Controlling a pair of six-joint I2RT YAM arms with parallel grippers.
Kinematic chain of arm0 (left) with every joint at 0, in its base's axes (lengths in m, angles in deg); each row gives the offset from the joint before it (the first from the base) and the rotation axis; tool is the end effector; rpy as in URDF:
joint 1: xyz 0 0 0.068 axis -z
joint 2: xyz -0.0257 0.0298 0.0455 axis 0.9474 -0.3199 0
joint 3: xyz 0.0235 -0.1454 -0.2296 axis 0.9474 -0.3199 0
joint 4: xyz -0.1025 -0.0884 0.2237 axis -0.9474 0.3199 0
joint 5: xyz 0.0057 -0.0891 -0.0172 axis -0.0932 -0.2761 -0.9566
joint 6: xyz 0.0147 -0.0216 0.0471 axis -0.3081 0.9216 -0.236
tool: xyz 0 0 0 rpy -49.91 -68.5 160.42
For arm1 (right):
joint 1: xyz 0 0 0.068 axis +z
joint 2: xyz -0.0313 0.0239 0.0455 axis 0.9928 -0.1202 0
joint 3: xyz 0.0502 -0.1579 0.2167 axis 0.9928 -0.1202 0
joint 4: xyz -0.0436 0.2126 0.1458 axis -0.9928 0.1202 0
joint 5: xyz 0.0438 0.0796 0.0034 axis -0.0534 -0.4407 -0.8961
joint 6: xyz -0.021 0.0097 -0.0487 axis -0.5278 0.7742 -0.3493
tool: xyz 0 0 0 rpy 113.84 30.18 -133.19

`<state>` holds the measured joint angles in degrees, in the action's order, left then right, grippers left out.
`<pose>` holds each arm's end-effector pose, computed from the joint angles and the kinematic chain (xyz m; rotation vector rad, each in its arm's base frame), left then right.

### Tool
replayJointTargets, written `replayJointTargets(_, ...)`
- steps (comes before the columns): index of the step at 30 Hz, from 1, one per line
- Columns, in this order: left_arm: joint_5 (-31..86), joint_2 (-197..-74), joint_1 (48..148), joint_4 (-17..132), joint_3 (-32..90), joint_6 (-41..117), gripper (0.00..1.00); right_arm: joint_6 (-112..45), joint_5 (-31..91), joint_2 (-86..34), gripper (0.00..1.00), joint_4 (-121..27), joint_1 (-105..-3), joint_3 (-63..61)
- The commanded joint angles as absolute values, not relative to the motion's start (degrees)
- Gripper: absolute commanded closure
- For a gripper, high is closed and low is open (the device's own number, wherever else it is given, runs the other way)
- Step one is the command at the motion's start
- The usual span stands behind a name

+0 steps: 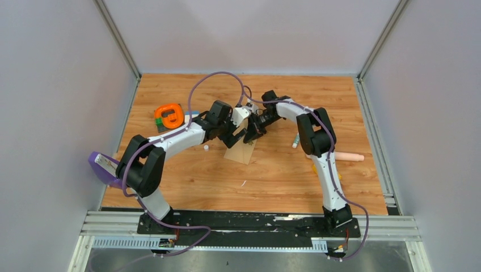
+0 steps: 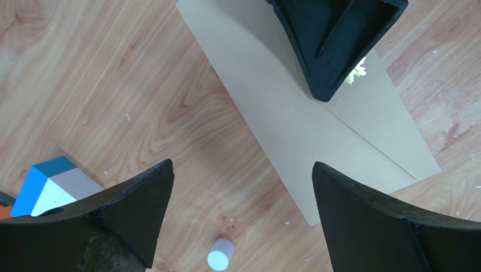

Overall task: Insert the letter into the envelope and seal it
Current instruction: Seal the envelope flap on the envelope.

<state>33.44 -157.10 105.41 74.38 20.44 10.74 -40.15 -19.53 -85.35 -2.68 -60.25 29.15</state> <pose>0.2993 -0.2042 0.2117 1.0440 2.1795 -0.1963 0.4267 0.2125 0.0998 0.6559 -2.6284 -1.5061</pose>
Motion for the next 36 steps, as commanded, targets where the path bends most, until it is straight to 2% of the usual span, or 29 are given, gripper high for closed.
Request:
replayJointTargets(1, 33.1, -156.1, 105.3, 72.8, 20.5, 11.6, 0.00, -39.2, -12.4, -87.9, 1.00, -3.6, -59.7, 30.6)
replayJointTargets(16, 31.6, -159.0, 105.1, 73.1, 21.0, 14.4, 0.00, -39.7, -7.2, -88.1, 1.00, -1.8, -59.2, 31.4)
replayJointTargets(24, 5.1, -160.3, 96.6, 74.9, 21.7, 21.1, 0.01, -39.7, -8.1, -87.8, 1.00, -1.7, -59.2, 31.3)
replayJointTargets(28, -1.1, -162.1, 94.5, 75.4, 21.3, 22.7, 0.08, -39.5, -8.8, -87.6, 1.00, -1.7, -59.2, 31.4)
replayJointTargets(30, -1.3, -162.9, 94.5, 75.3, 21.2, 22.9, 0.22, -39.5, -9.0, -87.6, 1.00, -1.7, -59.2, 31.5)
replayJointTargets(31, -0.9, -163.4, 94.5, 75.4, 21.3, 23.0, 0.34, -39.5, -9.1, -87.6, 1.00, -1.7, -59.2, 31.5)
replayJointTargets(33, 1.4, -164.1, 94.5, 75.6, 21.7, 22.9, 0.43, -39.5, -9.3, -87.5, 1.00, -1.7, -59.2, 31.5)
replayJointTargets(36, 7.3, -164.8, 94.5, 75.5, 22.4, 23.1, 0.44, -39.5, -9.3, -87.4, 1.00, -1.7, -59.2, 31.4)
